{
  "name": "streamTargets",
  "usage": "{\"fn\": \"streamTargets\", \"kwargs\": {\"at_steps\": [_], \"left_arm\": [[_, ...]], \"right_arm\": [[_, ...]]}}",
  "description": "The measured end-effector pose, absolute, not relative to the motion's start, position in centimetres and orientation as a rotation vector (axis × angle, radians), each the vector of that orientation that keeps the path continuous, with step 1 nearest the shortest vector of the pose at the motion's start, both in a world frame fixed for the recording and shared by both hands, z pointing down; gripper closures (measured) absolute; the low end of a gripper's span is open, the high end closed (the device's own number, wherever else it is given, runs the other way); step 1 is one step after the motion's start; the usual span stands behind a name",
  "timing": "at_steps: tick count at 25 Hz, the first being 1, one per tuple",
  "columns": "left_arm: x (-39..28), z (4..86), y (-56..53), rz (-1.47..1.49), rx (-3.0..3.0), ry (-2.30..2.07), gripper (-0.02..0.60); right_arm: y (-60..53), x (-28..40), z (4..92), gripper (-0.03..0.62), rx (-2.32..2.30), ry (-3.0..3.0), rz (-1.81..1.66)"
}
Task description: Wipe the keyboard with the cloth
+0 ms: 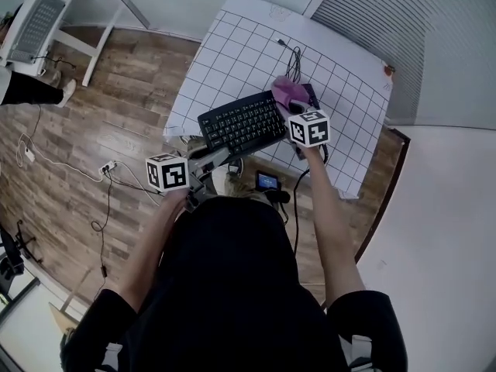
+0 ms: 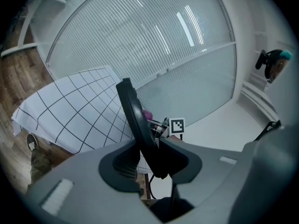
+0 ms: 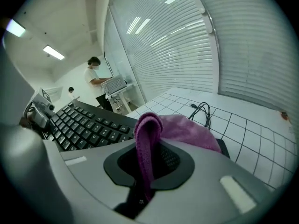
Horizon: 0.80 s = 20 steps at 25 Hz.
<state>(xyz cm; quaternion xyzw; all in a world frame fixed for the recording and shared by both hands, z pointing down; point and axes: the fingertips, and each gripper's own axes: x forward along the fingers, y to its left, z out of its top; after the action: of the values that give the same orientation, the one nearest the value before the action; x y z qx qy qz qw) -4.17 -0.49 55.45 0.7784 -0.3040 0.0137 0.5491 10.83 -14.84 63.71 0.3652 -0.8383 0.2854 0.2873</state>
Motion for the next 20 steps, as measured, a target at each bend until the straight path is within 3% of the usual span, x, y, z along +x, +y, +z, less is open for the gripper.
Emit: {"fn": "streamTargets", "kwargs": {"at_steps": [20], "left_arm": [[-4.2,56.0,0.0,0.065,1.888,-0.675,0.448]], "right_arm": [[-8.7,0.2,58.1,0.543,0.659,-2.344,0.699]]}}
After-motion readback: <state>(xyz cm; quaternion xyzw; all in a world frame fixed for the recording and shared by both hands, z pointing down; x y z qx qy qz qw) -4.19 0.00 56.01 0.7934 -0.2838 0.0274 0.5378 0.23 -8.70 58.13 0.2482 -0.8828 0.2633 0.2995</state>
